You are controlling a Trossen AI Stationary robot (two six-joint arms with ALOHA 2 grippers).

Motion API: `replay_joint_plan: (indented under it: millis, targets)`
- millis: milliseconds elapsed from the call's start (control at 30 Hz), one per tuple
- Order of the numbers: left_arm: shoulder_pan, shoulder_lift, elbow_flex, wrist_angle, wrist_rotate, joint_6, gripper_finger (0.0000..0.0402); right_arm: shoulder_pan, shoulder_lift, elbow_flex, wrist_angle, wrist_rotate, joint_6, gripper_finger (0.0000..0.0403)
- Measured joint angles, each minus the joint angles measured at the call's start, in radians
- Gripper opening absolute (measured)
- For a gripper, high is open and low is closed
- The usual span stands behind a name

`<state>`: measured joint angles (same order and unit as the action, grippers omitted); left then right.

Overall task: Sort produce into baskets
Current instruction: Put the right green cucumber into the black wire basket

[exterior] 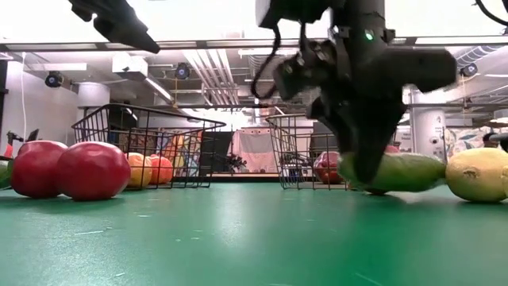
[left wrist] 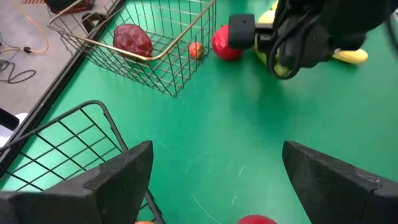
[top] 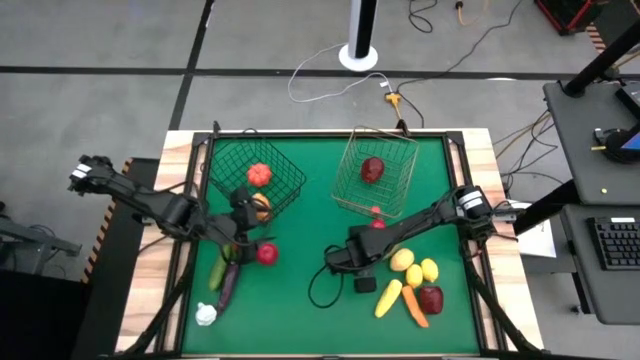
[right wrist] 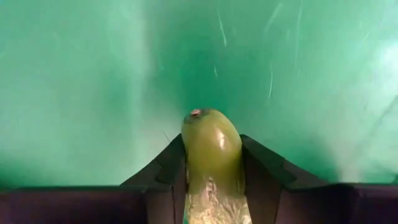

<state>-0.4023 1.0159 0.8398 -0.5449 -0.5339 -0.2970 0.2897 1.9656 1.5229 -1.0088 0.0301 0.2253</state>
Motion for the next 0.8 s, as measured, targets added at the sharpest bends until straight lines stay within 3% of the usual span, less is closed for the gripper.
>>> replay_joint_plan:
  millis: [133, 267, 400, 467, 567, 700, 800]
  targets:
    - [-0.001, 0.014, 0.0, 0.017, 0.001, 0.004, 0.0338, 0.008, -0.011, 0.048, 0.057, -0.004, 0.013, 0.0107]
    - [-0.013, 0.014, -0.009, 0.052, 0.009, 0.024, 0.0338, 0.021, -0.065, 0.051, 0.229, 0.008, 0.01, 0.0112]
    - [-0.041, 0.001, -0.047, 0.163, 0.084, 0.07, 0.0338, 0.048, -0.129, 0.019, 0.422, 0.133, -0.035, 0.011]
    - [-0.049, -0.001, -0.081, 0.252, 0.127, 0.096, 0.0338, 0.064, -0.156, -0.01, 0.567, 0.194, -0.078, 0.0109]
    - [-0.053, 0.0, -0.135, 0.391, 0.169, 0.131, 0.0338, 0.075, -0.188, -0.072, 0.852, 0.205, -0.172, 0.0112]
    - [-0.053, 0.017, -0.203, 0.567, 0.243, 0.184, 0.0338, 0.072, -0.193, -0.159, 1.226, 0.139, -0.286, 0.0112]
    - [-0.053, 0.025, -0.24, 0.657, 0.319, 0.216, 0.0338, 0.058, -0.187, -0.206, 1.389, 0.105, -0.318, 0.0111]
